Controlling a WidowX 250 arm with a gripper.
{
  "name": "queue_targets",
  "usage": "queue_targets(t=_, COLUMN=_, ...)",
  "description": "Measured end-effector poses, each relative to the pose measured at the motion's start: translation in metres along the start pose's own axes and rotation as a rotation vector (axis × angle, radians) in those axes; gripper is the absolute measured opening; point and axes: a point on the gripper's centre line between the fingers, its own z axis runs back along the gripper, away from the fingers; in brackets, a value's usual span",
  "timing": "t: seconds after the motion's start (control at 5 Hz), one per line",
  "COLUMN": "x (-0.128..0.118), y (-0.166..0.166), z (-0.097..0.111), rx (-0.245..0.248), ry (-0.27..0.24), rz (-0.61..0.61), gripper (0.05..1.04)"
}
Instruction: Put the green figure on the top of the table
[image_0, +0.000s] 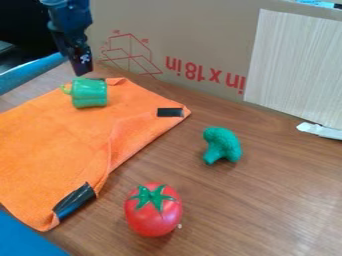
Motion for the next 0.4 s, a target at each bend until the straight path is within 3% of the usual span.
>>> queue_targets(t=0.2, x=-0.0051, y=-0.0028, z=-0.0167, rx=-0.056, ry=0.076, rz=-0.095, gripper=1.001)
queue_targets(t=0.4, x=-0.0035, y=0.0051, z=-0.0204, rx=-0.091, ry=0.121, rz=-0.148, gripper=1.001)
